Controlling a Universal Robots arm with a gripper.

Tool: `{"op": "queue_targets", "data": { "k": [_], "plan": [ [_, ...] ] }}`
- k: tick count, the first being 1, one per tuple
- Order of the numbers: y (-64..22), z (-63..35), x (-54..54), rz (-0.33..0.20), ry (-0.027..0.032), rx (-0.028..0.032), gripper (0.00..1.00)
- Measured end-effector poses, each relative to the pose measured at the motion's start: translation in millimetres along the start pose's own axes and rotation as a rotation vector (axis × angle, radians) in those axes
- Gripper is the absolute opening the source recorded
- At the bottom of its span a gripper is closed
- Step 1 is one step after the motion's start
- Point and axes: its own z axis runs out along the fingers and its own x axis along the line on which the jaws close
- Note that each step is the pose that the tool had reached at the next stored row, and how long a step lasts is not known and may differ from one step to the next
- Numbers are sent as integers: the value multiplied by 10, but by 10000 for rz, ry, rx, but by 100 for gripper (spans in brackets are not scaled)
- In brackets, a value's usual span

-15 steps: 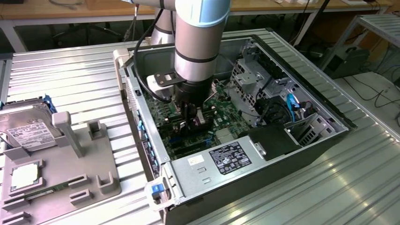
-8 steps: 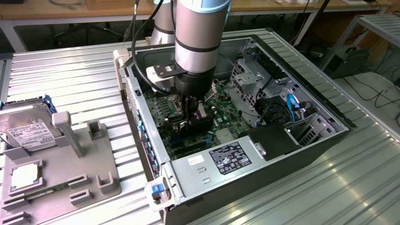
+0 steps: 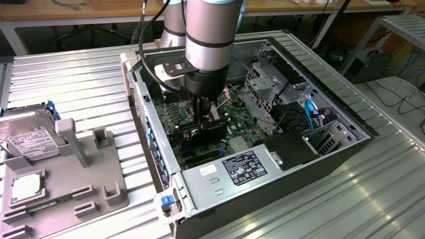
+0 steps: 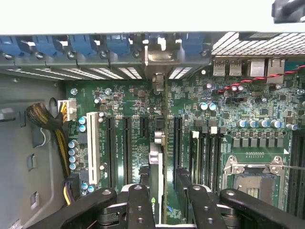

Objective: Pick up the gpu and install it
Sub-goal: 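Insert the gpu into the slot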

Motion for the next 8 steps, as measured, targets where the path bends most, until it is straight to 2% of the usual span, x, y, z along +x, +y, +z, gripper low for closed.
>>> {"op": "queue_targets", "data": {
  "k": [5,8],
  "plan": [
    [-2,-68,-15,-2,75,-1,35],
    [-2,-74,-16,-2,86,1,35]
  ]
}}
